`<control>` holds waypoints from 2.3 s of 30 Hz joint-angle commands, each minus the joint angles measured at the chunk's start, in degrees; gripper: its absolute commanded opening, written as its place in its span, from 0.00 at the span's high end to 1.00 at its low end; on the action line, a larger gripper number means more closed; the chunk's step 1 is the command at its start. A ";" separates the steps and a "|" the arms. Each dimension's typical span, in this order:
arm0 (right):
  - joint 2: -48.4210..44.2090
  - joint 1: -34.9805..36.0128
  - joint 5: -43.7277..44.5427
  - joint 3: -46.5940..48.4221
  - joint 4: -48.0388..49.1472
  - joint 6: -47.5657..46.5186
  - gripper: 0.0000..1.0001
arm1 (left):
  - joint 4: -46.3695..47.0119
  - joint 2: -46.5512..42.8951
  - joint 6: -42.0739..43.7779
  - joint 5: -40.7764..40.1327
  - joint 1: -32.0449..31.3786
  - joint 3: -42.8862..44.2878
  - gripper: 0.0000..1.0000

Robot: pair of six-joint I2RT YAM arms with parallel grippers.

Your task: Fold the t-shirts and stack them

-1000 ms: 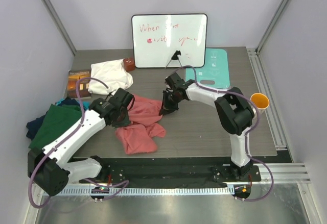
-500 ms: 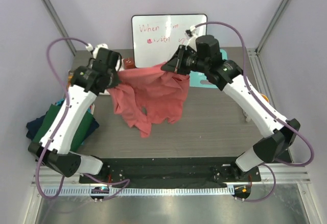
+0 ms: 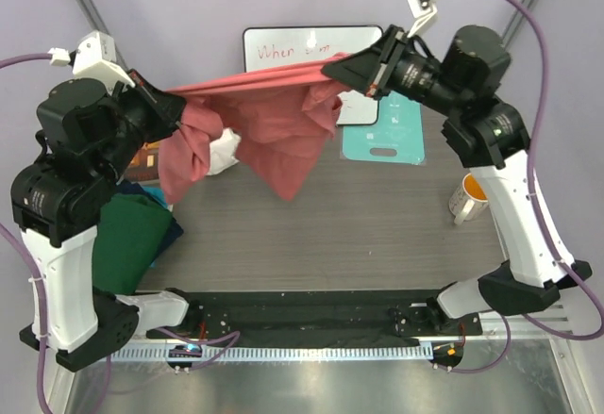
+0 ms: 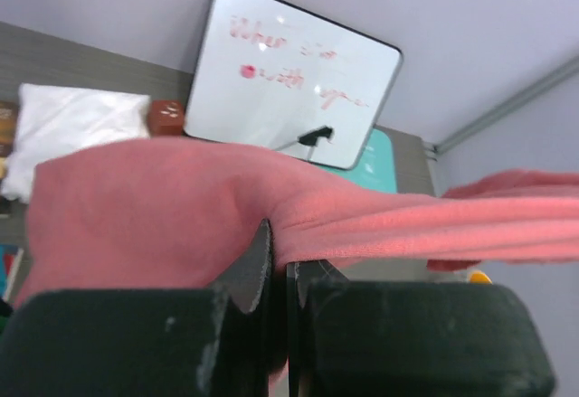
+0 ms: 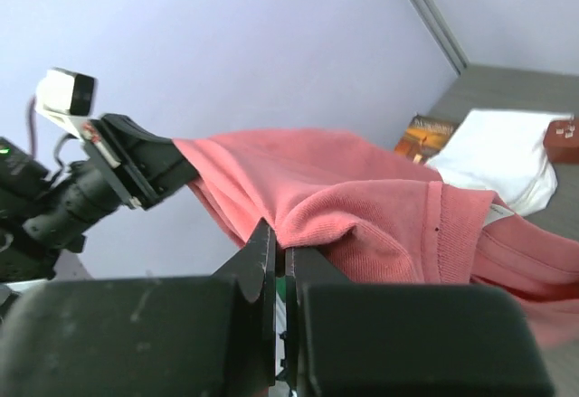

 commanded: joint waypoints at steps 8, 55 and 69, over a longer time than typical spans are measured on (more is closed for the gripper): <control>-11.59 -6.18 12.40 -2.39 -5.47 3.45 0.99 | -7.27 3.38 3.20 8.40 2.25 -3.42 1.00; 15.74 -9.35 7.50 -33.25 -1.88 -15.77 0.43 | 9.33 5.95 7.68 5.78 10.17 -48.08 0.27; 22.68 -8.73 7.15 -37.74 -1.35 -19.65 0.43 | 10.21 5.33 6.63 9.12 10.25 -51.33 0.33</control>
